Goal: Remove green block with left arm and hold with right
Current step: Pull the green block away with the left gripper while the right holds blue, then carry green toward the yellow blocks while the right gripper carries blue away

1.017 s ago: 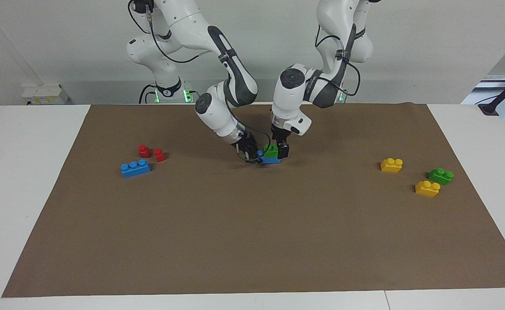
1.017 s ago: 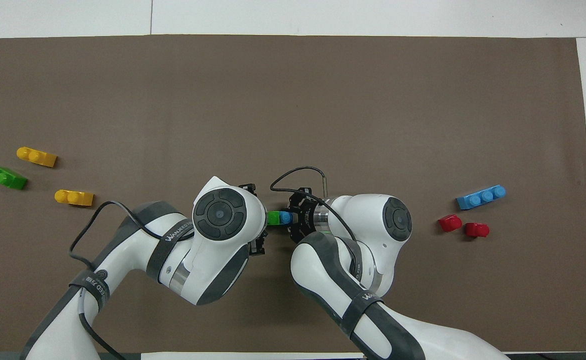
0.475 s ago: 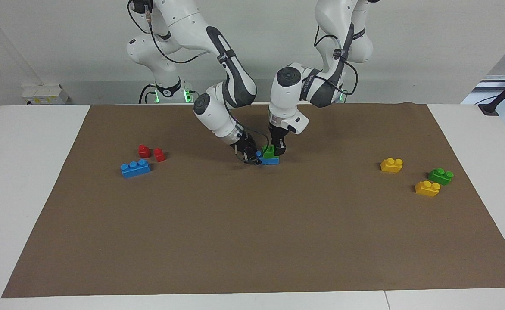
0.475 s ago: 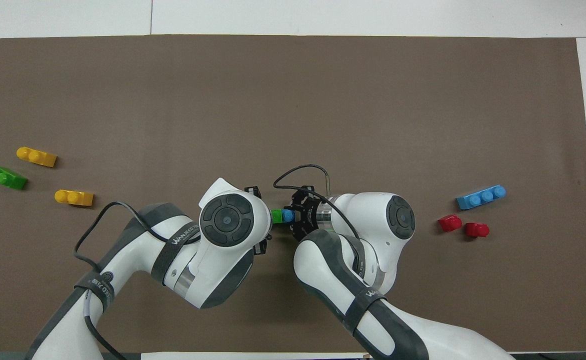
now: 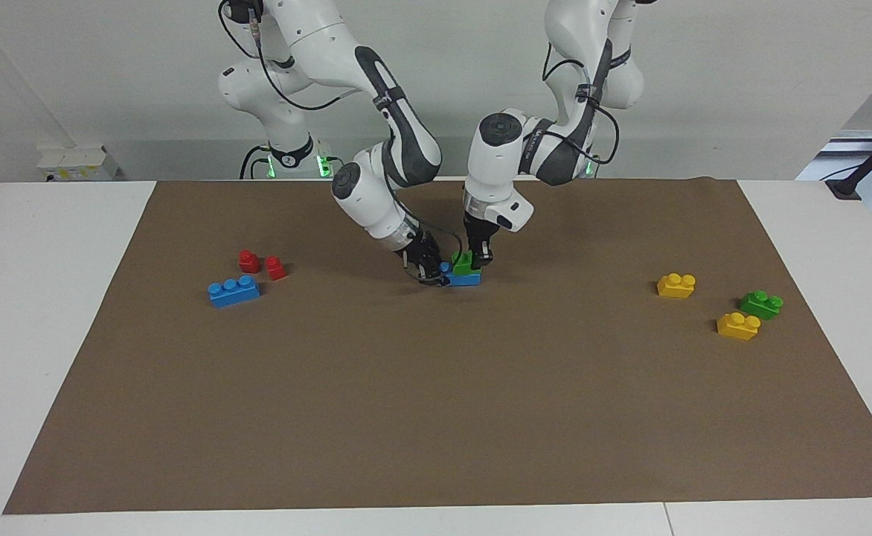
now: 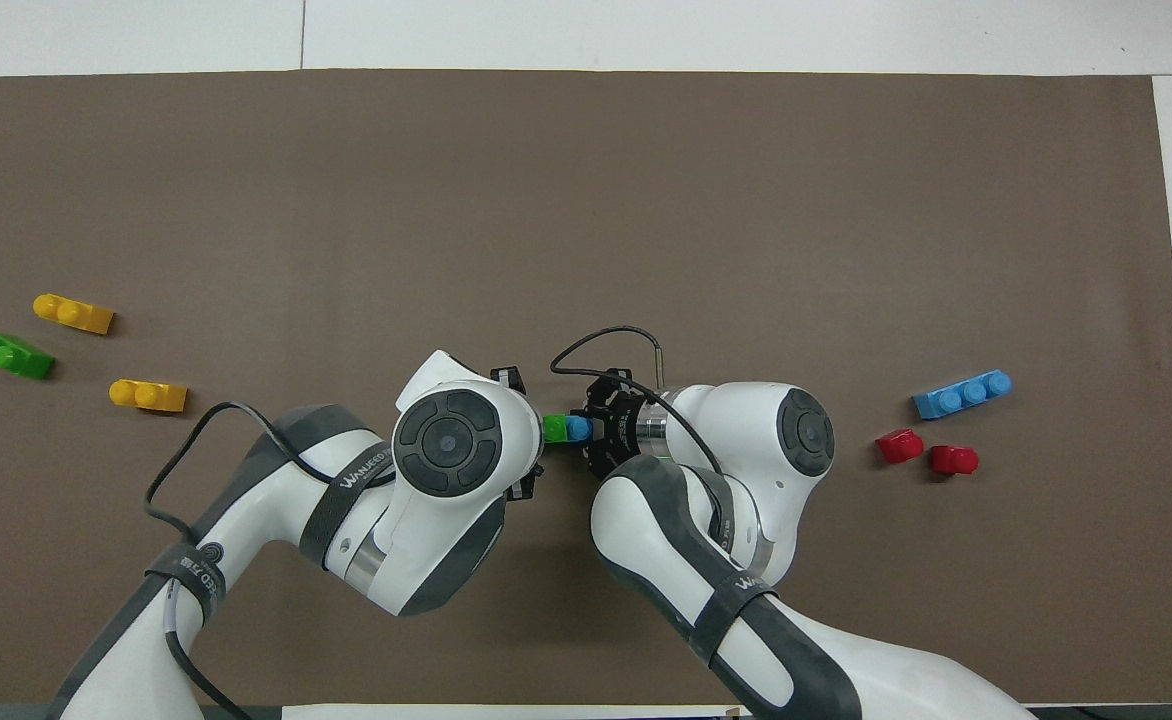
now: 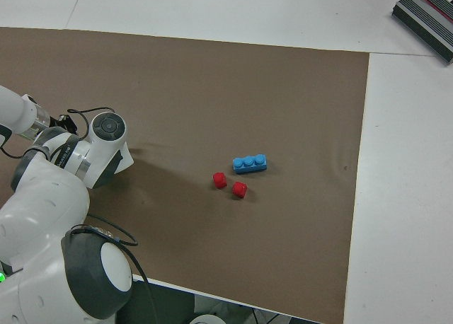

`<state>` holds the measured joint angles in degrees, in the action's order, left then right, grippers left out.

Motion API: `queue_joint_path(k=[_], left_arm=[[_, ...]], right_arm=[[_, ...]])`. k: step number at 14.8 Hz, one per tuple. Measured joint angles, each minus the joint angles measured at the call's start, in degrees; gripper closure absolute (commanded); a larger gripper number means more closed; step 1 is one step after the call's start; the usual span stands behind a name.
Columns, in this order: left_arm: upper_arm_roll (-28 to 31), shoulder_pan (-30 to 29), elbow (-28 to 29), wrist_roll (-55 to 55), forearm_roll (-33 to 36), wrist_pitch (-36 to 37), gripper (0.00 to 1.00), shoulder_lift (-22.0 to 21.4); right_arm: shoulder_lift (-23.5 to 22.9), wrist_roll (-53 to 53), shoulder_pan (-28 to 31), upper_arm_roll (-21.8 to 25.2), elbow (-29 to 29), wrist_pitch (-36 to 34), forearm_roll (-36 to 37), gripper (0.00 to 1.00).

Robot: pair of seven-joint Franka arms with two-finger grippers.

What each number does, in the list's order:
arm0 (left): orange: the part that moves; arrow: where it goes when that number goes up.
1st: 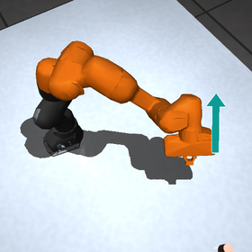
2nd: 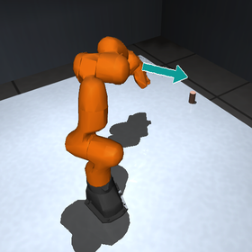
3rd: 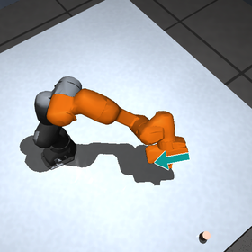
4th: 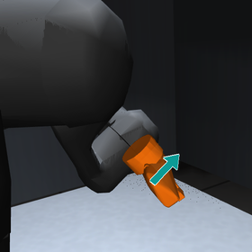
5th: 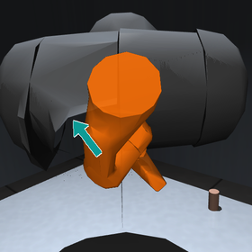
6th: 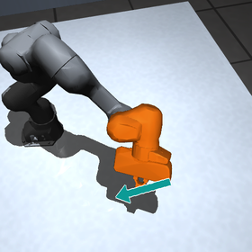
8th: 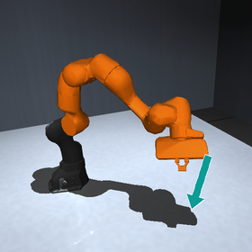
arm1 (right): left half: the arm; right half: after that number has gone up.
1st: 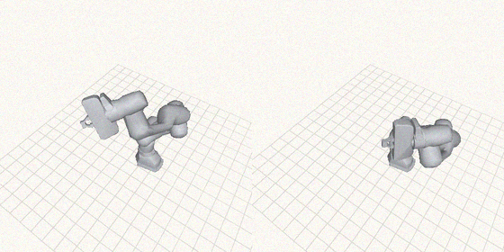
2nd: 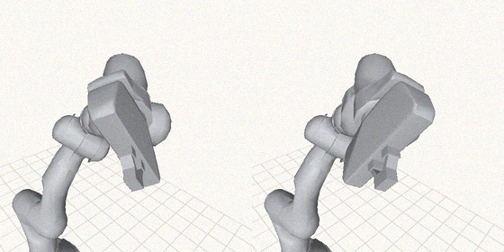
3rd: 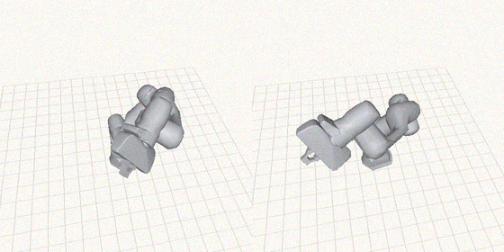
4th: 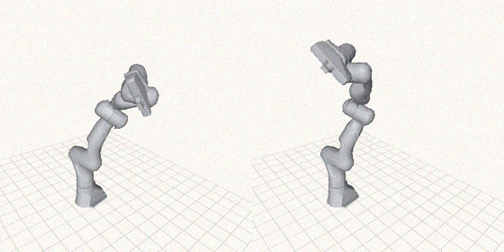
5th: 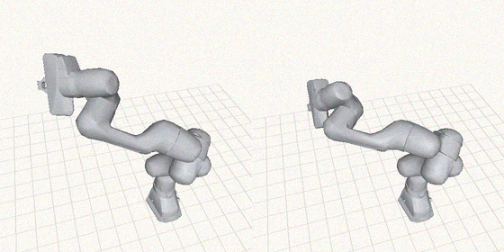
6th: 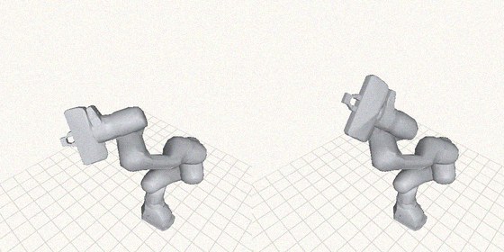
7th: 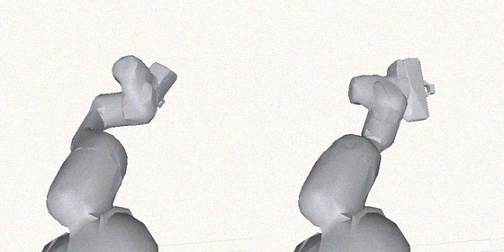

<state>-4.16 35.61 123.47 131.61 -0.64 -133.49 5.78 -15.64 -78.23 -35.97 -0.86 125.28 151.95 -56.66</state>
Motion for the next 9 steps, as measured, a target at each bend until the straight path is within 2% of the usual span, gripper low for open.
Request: queue_joint_path(k=[4, 6, 9], left_arm=[[0.1, -1.2, -0.4, 0.0, -0.5, 0.7, 1.00, -2.4], [0.7, -4.4, -1.5, -1.1, -0.1, 3.7, 1.00, -5.5], [1.4, -10.6, -3.4, -8.3, -0.1, 9.9, 1.00, -10.3]], right_arm=[[0.0, 0.0, 0.2, 0.0, -0.8, 0.6, -0.5, 1.00], [-0.1, 0.0, 0.3, 0.0, -0.2, 0.6, -0.5, 1.00], [-0.1, 0.0, 0.4, 0.0, 0.0, 0.6, -0.5, 1.00]])
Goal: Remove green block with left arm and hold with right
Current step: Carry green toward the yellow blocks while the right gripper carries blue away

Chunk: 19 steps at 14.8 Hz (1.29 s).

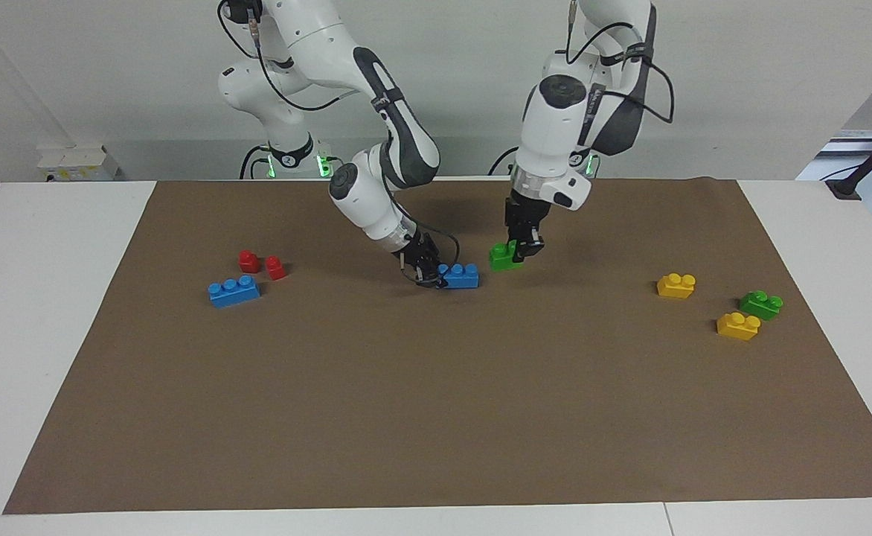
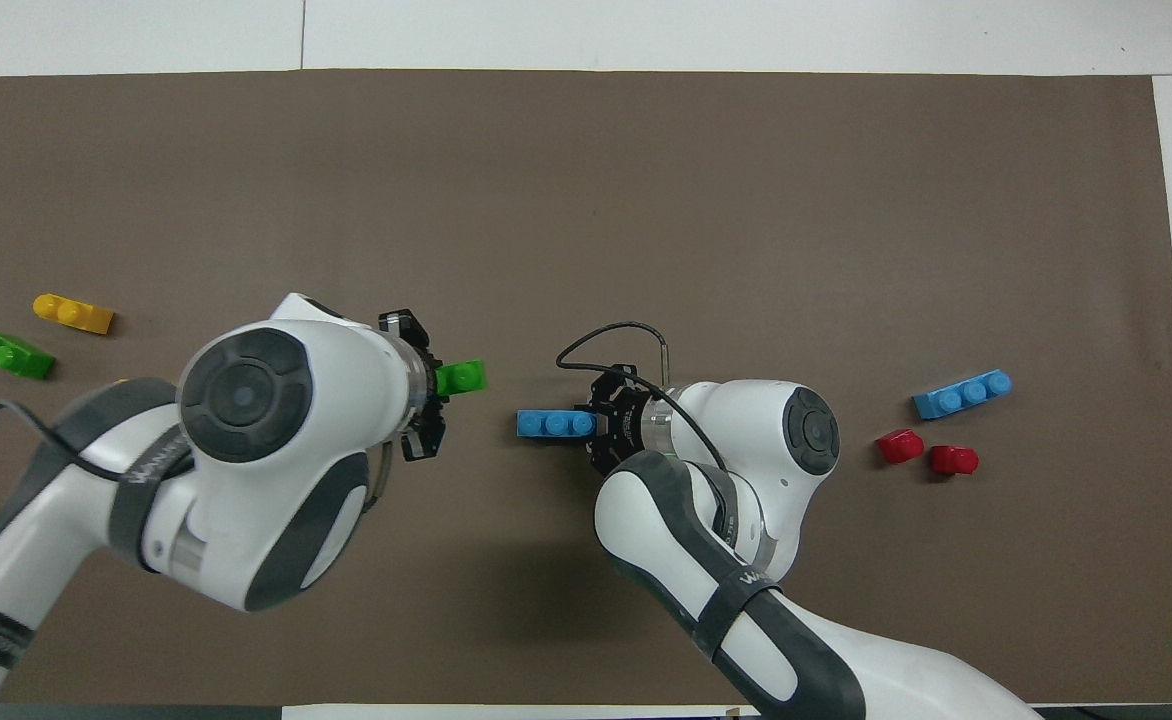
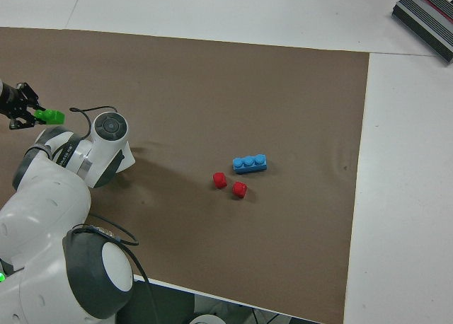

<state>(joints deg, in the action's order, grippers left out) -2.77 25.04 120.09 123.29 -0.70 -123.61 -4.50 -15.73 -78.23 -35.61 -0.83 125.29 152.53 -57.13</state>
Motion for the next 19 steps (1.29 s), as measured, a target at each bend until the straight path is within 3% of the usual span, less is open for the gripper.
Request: queue_joint_path(k=[4, 11, 14, 19], left_arm=[[0.4, -8.7, -0.1, -17.0, 0.0, 5.0, 1.00, -3.4], [0.6, -20.0, 0.5, -43.3, 0.0, 5.2, 1.00, -2.6], [0.5, -22.7, 0.8, -49.5, 0.0, 3.2, 1.00, -0.4], [0.6, -26.4, 0.9, -56.0, 0.0, -3.9, 1.00, 5.6]], right_arm=[[0.3, 0.1, 2.9, 0.3, -1.5, -3.9, 0.3, 1.00], [2.9, 0.9, 20.5, 1.0, -12.5, -26.9, 15.9, 1.00], [2.9, 7.1, 27.9, 1.2, -15.4, -32.6, 18.1, 1.00], [0.6, 18.4, 38.6, 1.3, -15.3, -35.6, 20.4, 1.00]])
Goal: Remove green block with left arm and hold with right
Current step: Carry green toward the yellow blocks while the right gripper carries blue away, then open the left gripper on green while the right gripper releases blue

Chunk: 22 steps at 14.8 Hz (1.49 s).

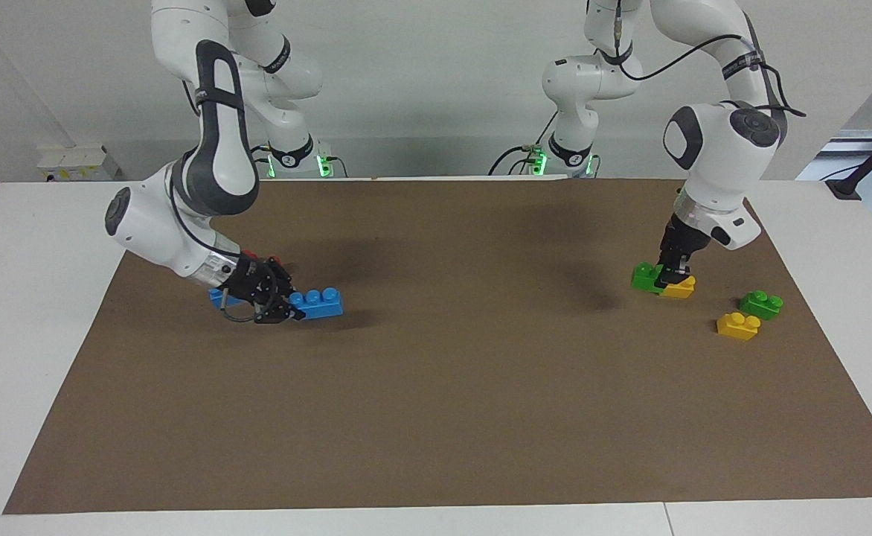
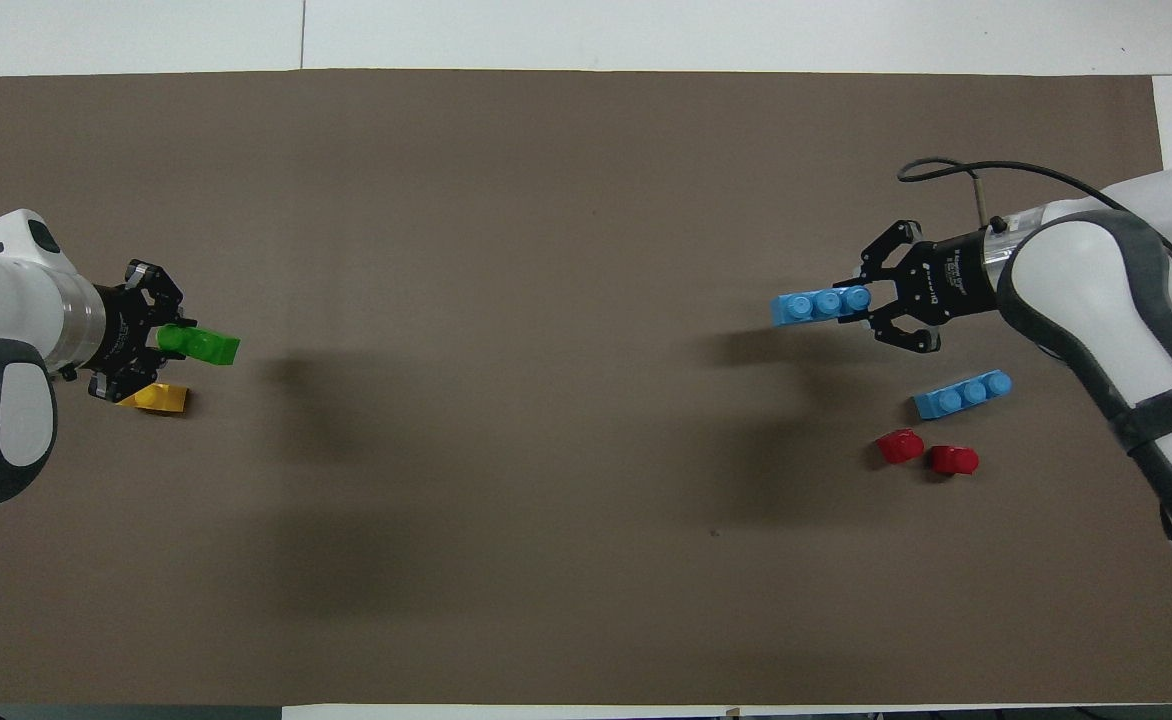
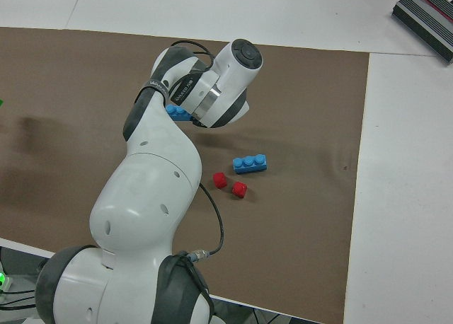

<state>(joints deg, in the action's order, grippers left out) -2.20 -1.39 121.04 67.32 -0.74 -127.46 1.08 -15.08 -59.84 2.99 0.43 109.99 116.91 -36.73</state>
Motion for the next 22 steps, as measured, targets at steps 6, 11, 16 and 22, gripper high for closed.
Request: queue_joint_path(k=[6, 11, 16, 22], left_arm=[[0.0, -3.8, 0.0, -8.0, 0.0, -5.1, 1.00, 5.2], [0.0, -4.2, -0.6, -10.1, 0.2, -9.9, 1.00, 9.8], [-0.4, -4.2, -4.0, -10.5, 1.9, -10.2, 1.00, 13.9], [-0.4, -4.2, -4.3, -11.3, 2.6, -10.6, 0.00, 14.3]], right_arm=[[-4.5, 6.7, 6.4, 0.0, 0.0, 0.1, 0.2, 1.00], [-7.4, 10.5, 7.2, 0.0, -0.1, 1.8, 0.2, 1.00], [-7.5, 10.5, 7.2, -0.2, -0.2, 1.8, 0.2, 0.62], [-7.5, 10.5, 7.1, -0.5, -0.6, 1.8, 0.2, 0.01]])
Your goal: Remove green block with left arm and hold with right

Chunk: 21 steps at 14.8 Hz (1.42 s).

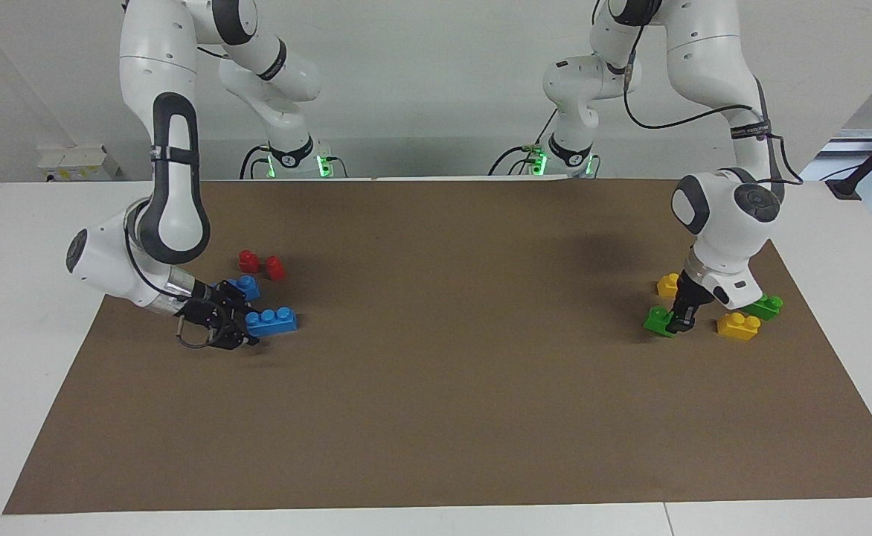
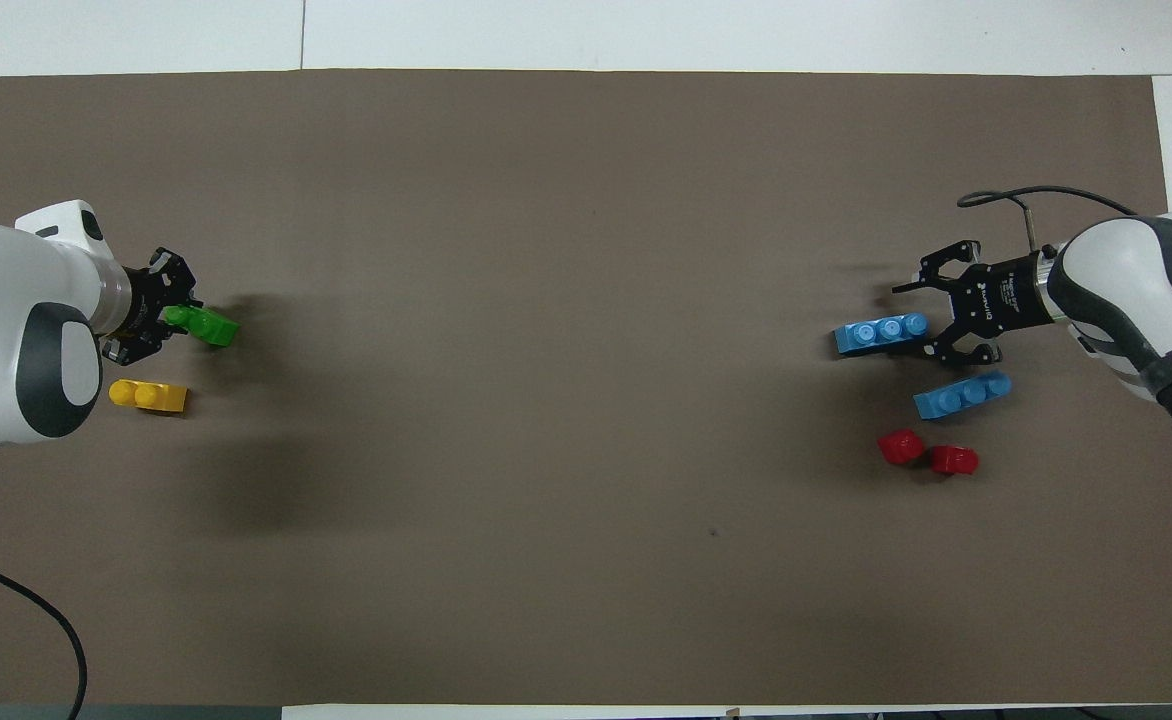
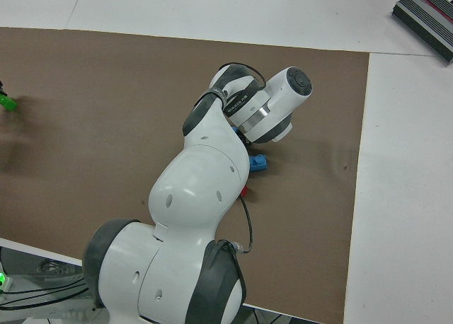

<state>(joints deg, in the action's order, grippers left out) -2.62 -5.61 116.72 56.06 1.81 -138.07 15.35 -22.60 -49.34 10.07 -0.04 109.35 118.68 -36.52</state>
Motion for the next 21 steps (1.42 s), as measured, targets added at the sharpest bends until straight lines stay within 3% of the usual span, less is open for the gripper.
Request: queue_joint_path(k=[6, 11, 16, 21], left_arm=[[0.0, 0.0, -1.4, -1.1, 0.3, -1.2, 0.00, 0.9], [-0.2, 0.1, -3.5, -1.2, 0.5, 1.0, 0.00, -1.3], [-1.1, 1.1, -5.8, -7.2, 3.5, 13.0, 0.00, -8.0], [-1.9, 1.8, -12.0, -25.6, 3.6, 27.7, 0.00, -13.7]], right_arm=[[2.7, -1.6, -0.1, -0.1, -1.3, -3.4, 0.4, 0.00], [9.9, -4.1, -1.0, -0.3, -4.8, -12.4, 9.7, 0.00], [14.3, -1.9, -3.5, -0.8, -12.8, -25.1, 18.8, 0.00], [18.7, 19.3, -6.8, -1.0, -16.5, -31.2, 27.8, 0.00]])
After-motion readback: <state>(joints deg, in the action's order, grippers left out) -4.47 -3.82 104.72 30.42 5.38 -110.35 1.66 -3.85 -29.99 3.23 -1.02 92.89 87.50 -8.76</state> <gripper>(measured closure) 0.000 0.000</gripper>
